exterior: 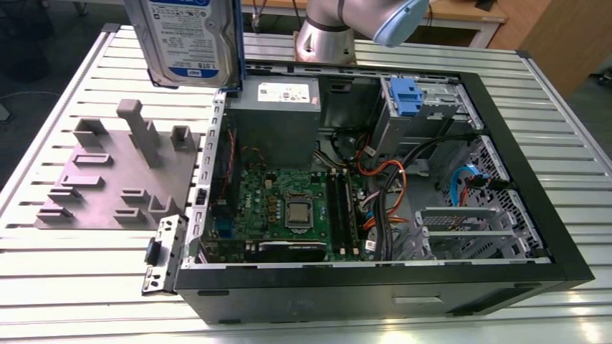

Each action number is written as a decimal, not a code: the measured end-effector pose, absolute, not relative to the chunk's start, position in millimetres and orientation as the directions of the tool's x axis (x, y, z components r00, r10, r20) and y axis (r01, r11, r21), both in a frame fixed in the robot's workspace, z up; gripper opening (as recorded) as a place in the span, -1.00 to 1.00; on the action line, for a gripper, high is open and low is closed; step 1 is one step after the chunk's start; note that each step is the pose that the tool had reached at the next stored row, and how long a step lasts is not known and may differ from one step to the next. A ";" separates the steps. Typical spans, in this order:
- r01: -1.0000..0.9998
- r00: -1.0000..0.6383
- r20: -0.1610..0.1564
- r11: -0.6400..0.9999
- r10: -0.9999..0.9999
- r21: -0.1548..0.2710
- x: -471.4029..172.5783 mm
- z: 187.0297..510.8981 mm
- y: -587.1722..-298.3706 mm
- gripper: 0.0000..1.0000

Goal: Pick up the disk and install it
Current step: 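Pick up the disk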

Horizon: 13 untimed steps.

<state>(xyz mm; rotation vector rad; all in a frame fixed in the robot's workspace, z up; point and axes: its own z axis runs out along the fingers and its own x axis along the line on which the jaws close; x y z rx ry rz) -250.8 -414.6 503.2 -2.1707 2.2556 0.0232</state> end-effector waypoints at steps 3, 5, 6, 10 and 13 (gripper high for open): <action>-0.999 -0.038 -0.018 0.038 -0.999 0.003 -249.9 503.2 -414.6 -0.26; -0.999 -0.038 -0.018 0.038 -0.999 0.003 -249.4 503.2 -414.6 -0.26; -0.999 -0.038 -0.018 0.038 -0.999 0.003 -249.2 503.2 -414.6 -0.26; -0.999 -0.038 -0.018 0.038 -0.999 0.003 -245.9 503.1 -414.6 -0.26; -0.999 -0.038 -0.018 0.038 -0.999 0.003 -245.7 503.1 -414.6 -0.26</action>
